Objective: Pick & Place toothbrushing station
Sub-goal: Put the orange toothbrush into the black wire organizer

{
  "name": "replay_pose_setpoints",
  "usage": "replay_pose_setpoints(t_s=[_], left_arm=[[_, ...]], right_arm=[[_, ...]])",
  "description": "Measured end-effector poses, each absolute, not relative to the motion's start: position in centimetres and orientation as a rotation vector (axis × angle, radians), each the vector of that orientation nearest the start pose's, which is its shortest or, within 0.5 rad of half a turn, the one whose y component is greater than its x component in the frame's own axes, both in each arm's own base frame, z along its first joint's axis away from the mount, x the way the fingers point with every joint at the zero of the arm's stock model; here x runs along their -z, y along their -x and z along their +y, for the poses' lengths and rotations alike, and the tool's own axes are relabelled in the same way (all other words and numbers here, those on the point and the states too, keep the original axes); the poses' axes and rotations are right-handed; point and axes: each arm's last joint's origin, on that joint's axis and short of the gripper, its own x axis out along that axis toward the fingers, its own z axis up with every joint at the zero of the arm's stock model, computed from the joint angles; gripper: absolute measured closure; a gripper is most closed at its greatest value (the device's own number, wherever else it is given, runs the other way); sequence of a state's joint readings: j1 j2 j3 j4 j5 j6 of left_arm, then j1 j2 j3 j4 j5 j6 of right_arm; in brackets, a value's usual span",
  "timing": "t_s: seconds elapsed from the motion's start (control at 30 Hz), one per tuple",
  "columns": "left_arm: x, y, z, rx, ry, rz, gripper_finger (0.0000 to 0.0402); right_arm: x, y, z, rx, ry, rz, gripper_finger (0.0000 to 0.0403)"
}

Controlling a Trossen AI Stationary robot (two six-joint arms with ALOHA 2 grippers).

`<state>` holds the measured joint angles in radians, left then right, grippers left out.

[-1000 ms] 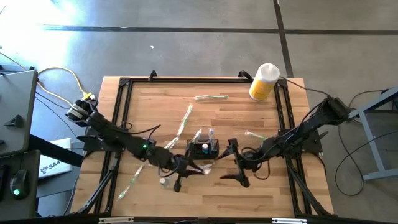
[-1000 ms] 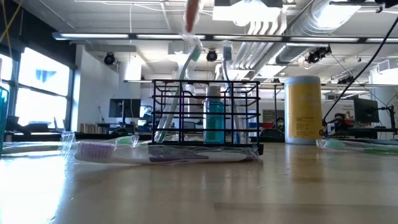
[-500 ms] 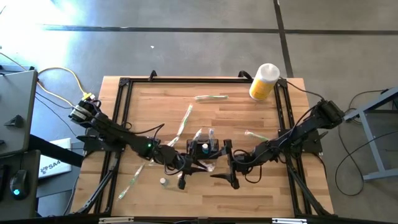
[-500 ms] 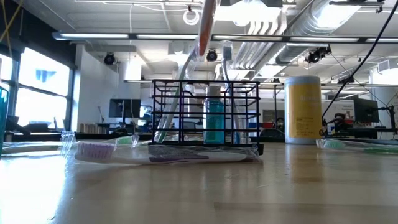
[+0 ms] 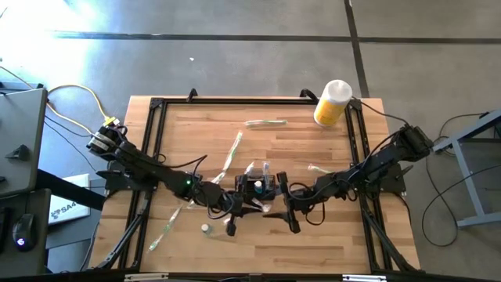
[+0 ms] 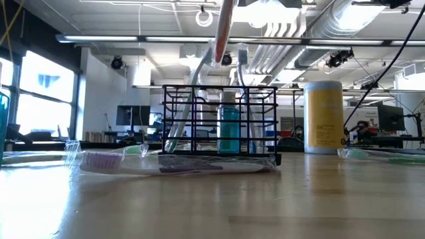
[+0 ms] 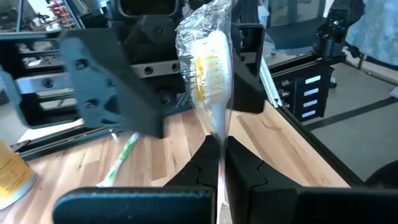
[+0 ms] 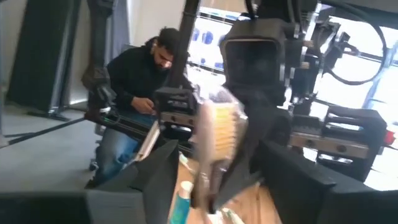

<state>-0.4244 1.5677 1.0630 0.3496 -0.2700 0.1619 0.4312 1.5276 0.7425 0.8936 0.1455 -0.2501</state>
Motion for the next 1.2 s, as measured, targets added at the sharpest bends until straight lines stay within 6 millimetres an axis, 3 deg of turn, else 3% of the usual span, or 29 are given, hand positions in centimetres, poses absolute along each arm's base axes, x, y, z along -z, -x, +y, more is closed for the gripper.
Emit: replay_pose_setpoints(t_s=[0.47,1.03,1.2], left_arm=[[-28.7,-32.9,-13.9,0.132,-0.223,0.134,0.0397],[-28.7,-32.8,-14.2,0.21,-0.247,0.129,0.0276],[-28.5,-32.6,-14.4,0.218,-0.253,0.147,0.0246]], right_arm=[[-24.4,-29.3,13.0,-0.292,0.243,-0.117,0.0386],[-24.5,-29.0,13.1,-0.291,0.279,-0.085,0.039],[-25.8,-27.3,13.7,-0.229,0.285,-0.039,0.039]])
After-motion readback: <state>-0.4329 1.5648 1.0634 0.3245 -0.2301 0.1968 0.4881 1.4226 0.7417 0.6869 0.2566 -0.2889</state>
